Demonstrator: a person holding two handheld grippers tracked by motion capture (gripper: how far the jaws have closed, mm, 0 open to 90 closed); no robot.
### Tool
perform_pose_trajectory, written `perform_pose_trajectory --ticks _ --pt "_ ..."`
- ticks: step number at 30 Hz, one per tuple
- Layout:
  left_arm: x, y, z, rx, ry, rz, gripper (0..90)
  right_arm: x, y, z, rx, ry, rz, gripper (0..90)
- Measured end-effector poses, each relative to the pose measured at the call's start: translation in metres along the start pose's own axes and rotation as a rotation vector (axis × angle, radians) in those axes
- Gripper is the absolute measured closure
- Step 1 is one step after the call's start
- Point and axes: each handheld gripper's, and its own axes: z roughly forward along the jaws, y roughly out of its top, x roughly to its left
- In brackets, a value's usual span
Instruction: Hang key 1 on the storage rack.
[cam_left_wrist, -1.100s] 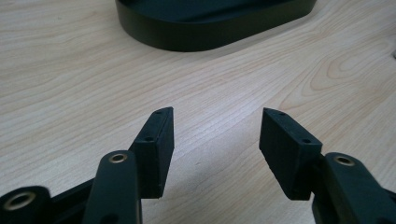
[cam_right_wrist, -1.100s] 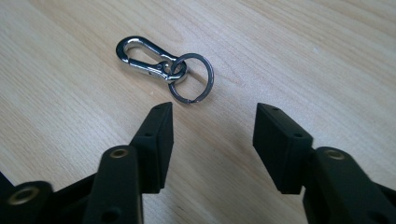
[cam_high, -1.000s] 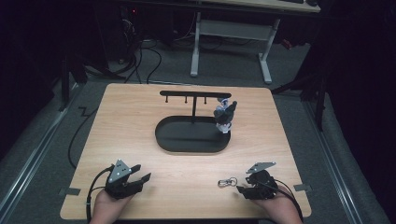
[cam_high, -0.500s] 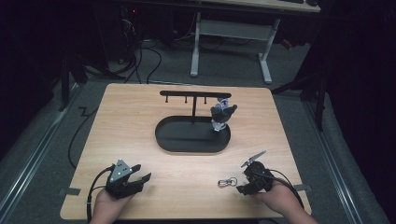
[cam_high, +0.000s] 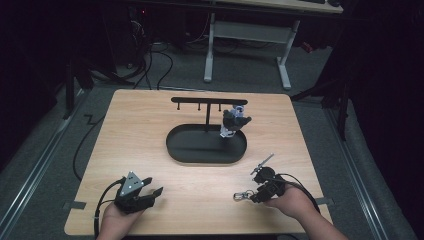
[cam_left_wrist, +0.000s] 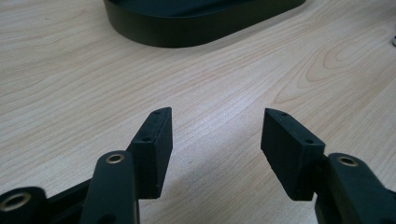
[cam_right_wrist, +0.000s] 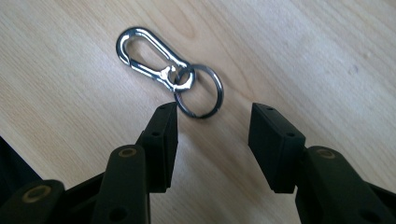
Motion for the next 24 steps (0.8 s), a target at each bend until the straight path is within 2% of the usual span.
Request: perform_pose_trajectory --ticks 1,2,4,6,11,12,16,20,24 --pt "0.0 0.0 0.0 0.002 0.0 -0.001 44.2 0.002 0.002 0.0 0.014 0.005 0.034 52.8" --pt "0.0 0.0 0.0 0.004 -0.002 0.0 44.2 0.0 0.003 0.002 0.008 0.017 0.003 52.7" --pt "0.0 0.0 0.0 0.004 -0.002 0.004 44.2 0.0 0.006 0.004 0.007 0.02 -0.015 53.1" --pt "0.0 0.0 0.0 0.006 -0.004 0.003 44.1 0.001 0.007 0.006 0.016 0.035 -0.009 54.4" --pt "0.0 -0.001 0.002 0.013 -0.008 0.001 44.0 0.009 0.006 0.003 0.01 0.028 -0.033 71.9" --pt "0.0 -0.002 0.002 0.014 -0.01 0.001 44.1 0.01 0.005 0.001 -0.001 0.032 -0.054 74.0" --pt "-0.002 -0.002 0.004 0.024 -0.014 0.007 44.0 0.016 0.002 -0.004 -0.012 0.034 -0.068 78.6" --pt "-0.004 -0.002 0.005 0.03 -0.017 0.016 44.0 0.022 0.0 -0.005 -0.003 0.012 -0.098 81.9" --pt "-0.004 -0.002 0.006 0.034 -0.021 0.015 44.0 0.024 0.0 -0.005 0.004 -0.002 -0.096 85.1"
